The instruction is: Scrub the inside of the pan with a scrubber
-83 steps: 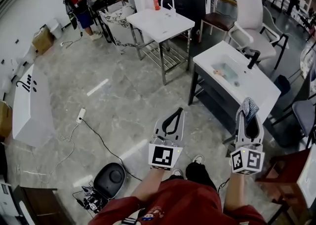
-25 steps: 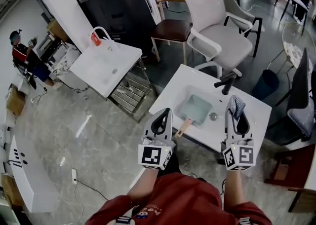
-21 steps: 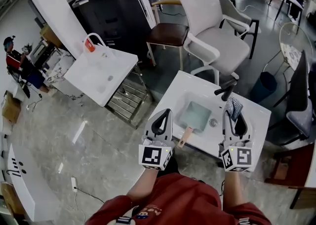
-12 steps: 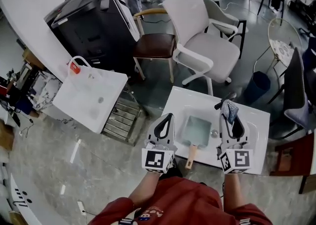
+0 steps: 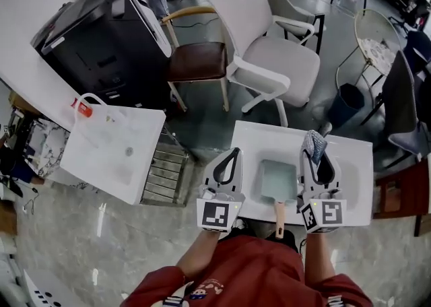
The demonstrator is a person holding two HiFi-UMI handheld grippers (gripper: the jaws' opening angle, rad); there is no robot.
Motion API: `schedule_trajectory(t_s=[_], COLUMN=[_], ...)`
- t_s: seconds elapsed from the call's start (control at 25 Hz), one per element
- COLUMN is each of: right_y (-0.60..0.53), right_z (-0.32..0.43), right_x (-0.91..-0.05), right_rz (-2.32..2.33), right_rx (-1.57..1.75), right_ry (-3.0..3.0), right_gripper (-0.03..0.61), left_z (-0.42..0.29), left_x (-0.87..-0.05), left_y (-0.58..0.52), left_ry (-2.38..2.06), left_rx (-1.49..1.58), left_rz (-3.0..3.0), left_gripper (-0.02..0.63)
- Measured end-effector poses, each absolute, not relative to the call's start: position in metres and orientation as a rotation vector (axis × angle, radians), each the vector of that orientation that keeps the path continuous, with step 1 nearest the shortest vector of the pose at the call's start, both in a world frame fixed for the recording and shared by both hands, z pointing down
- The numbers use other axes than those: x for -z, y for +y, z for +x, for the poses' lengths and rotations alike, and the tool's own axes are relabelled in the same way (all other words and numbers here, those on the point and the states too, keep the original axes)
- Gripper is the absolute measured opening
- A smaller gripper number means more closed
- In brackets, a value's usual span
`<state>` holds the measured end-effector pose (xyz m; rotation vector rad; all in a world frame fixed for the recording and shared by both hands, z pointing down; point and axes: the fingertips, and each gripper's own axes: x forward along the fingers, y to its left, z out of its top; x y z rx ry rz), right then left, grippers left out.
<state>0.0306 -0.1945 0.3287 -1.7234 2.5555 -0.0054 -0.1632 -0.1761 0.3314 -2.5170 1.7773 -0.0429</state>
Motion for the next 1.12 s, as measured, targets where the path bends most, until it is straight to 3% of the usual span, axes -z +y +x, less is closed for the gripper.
schedule_trajectory(t_s=[1.12], right_y=[-0.197], right_z=[0.022], right_x=[-0.359], right_rz=[-1.727], right_rx=[0.026], right_ry=[2.637], right_gripper=[0.184], left_z=[-0.165], left_x=[-0.365], left_y=[-0.183], left_ry=[1.789], left_rx=[0.069], left_rz=[-2.552], left_gripper=[0.011])
